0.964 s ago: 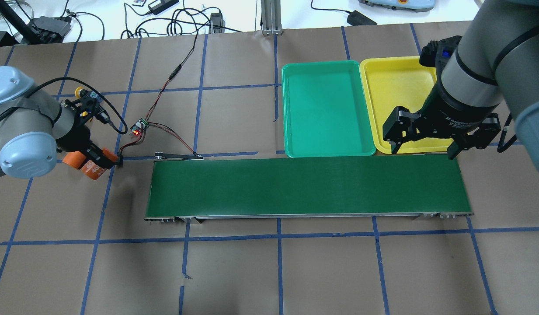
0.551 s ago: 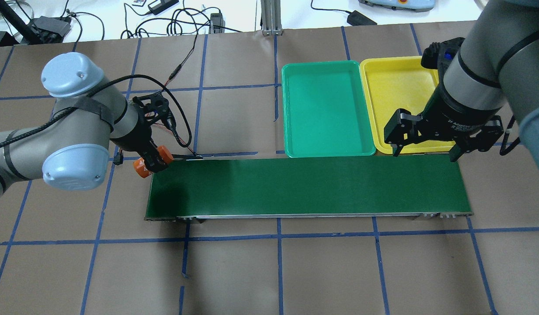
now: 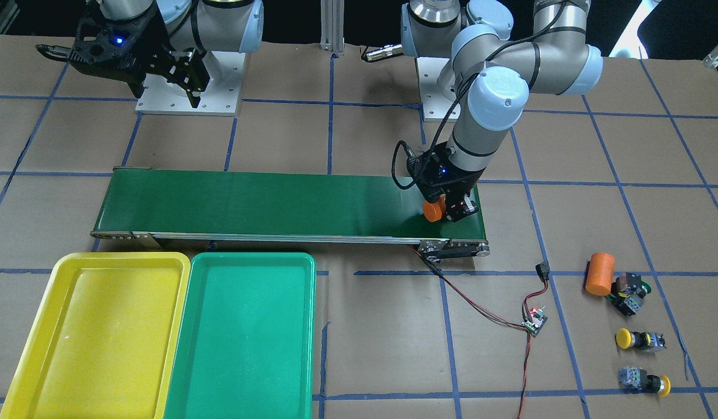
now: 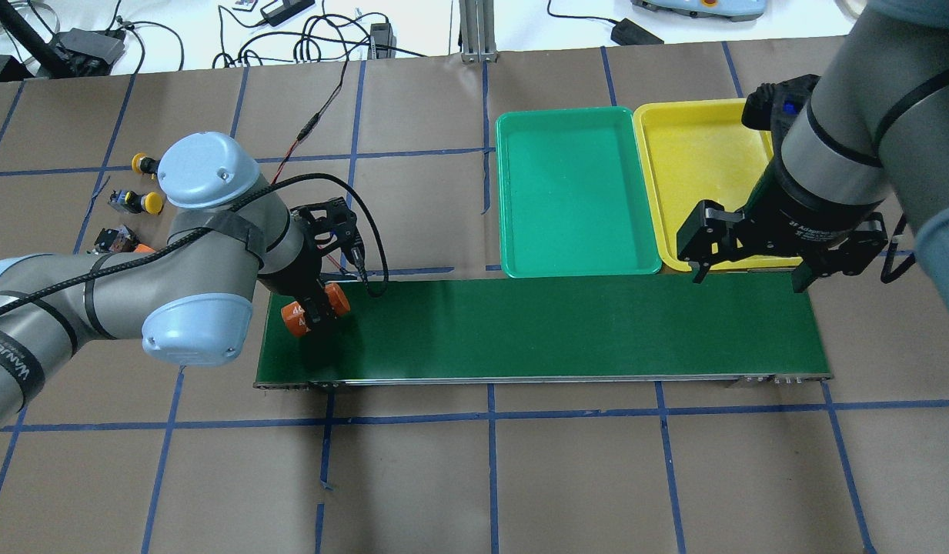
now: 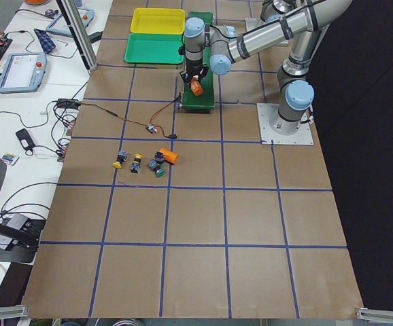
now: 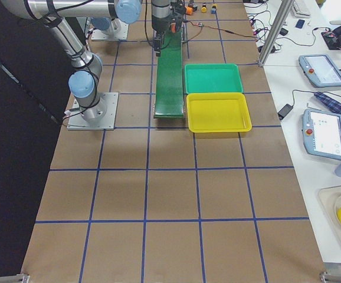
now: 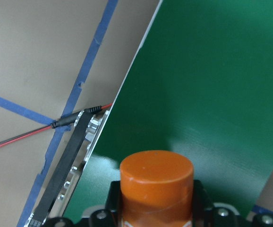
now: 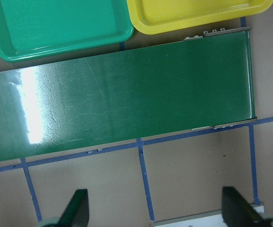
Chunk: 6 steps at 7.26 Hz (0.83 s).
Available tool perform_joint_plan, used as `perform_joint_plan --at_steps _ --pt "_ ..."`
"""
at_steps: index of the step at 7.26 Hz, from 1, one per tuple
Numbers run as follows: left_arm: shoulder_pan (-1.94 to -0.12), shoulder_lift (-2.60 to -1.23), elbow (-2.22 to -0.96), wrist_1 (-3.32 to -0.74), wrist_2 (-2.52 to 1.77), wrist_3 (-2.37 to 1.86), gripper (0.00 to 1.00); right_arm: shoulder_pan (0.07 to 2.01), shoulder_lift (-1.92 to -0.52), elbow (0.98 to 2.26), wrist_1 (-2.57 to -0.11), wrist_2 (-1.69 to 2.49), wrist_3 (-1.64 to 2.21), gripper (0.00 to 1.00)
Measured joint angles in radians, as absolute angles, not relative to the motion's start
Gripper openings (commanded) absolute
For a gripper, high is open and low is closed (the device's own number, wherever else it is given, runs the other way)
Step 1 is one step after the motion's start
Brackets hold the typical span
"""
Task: Sort buttons by color to trays
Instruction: 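Carry the orange cell with the left gripper and release it onto the conveyor, then grasp the second orange cell with the left gripper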
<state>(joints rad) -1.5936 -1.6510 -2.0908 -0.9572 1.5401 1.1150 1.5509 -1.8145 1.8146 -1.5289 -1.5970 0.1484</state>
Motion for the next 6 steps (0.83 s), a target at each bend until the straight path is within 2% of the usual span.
perform_joint_plan --at_steps 3,6 --pt "-1.489 -1.640 -2.034 -0.998 1.538 1.149 1.00 1.551 -1.823 1.822 -1.528 -1.606 0.149 1.00" --pt "-1.214 -1.688 -1.909 -1.127 1.547 1.210 1.00 1.551 -1.824 1.824 -1.536 -1.602 0.148 1.00"
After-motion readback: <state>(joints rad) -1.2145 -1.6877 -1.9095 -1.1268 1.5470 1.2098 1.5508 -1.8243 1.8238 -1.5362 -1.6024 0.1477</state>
